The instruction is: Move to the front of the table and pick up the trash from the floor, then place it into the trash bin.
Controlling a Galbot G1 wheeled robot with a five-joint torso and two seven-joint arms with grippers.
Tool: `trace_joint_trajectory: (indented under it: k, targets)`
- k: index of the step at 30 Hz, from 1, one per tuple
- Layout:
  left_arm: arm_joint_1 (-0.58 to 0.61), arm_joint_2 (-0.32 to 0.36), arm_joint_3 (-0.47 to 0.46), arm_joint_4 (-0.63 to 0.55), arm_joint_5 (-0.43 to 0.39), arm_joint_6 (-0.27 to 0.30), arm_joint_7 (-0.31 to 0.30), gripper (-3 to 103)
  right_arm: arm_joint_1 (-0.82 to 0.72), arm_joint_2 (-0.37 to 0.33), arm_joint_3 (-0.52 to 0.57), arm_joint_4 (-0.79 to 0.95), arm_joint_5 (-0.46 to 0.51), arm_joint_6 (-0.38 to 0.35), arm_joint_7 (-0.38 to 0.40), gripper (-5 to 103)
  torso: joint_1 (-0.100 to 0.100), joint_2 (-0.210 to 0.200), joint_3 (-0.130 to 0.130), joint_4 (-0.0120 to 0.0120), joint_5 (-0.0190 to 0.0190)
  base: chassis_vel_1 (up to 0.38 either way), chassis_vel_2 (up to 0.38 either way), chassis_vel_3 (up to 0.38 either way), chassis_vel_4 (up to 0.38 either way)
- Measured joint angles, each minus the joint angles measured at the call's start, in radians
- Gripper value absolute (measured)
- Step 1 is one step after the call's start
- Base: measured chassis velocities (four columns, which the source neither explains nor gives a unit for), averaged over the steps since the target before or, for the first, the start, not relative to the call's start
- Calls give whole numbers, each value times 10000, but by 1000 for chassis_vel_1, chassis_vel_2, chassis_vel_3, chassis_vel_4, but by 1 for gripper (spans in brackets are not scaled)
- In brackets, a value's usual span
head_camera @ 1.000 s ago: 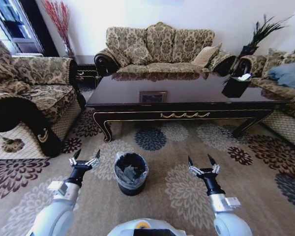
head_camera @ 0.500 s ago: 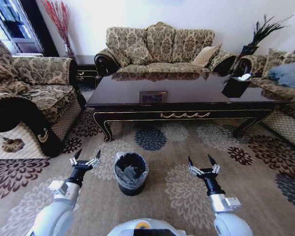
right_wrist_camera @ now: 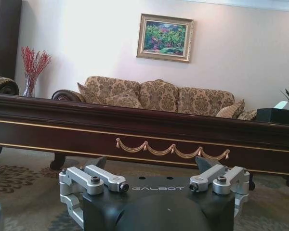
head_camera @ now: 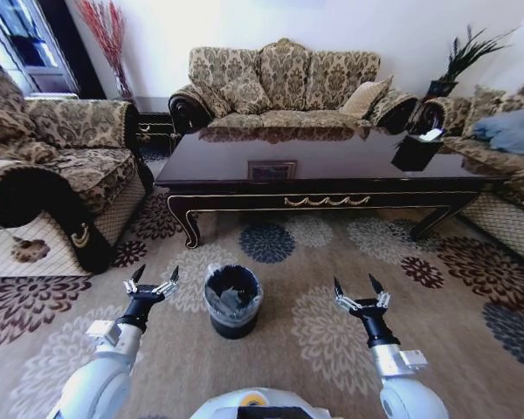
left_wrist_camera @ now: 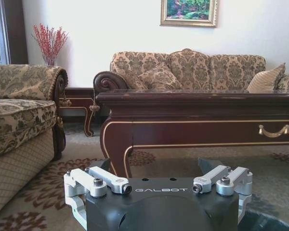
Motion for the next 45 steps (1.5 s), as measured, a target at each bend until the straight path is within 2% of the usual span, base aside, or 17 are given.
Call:
trace_joint_trajectory:
  k: [45]
  targets:
    - [0,2,7,1,-2,7,-12,100,1,-4,-2,2,5,-4,8,100,-2,0,0,1,3,344,-338,-335,340]
